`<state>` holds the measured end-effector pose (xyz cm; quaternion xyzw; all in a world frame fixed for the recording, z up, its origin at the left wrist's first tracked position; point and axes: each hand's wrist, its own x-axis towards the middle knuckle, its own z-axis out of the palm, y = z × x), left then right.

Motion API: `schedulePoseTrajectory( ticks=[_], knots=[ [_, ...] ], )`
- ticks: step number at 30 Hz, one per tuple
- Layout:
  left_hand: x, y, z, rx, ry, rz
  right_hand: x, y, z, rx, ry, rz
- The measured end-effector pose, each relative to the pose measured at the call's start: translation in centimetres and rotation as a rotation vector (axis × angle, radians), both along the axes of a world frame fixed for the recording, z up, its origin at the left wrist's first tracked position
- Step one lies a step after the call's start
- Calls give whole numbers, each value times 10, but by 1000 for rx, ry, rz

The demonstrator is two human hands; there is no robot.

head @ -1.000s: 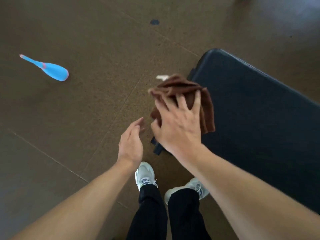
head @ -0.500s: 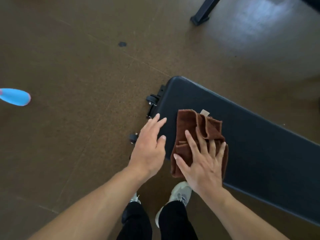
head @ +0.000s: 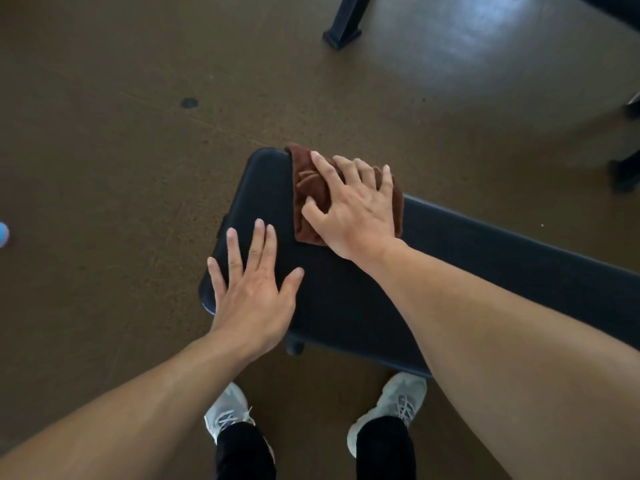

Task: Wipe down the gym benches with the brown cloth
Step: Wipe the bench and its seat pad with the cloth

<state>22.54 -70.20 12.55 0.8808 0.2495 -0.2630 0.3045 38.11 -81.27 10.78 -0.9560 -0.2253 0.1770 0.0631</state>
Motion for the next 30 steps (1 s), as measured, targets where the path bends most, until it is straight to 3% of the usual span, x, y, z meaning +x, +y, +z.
schedulePoseTrajectory(
  ticks=[9, 13, 15, 19, 21, 26, 30],
  knots=[
    [42, -73, 3, 89, 187, 269, -2, -296, 25, -204, 76, -548],
    [43, -79, -4, 134, 171, 294, -21, -291, 19, -149, 55, -677],
    [43, -81, -5, 140, 188, 299, -44, -247, 14, -116, 23, -523],
    [44, -79, -12, 140, 183, 332, -83, -165, 4, 19, -1, 189],
    [43, -78, -13, 116, 162, 369, -62, -137, -2, 58, 20, 327],
    [44, -78, -11, 95, 151, 392, 19, -103, -5, 32, 30, 431],
    [43, -78, -9, 90, 149, 384, 42, -131, 2, -31, 74, 88]
  ],
)
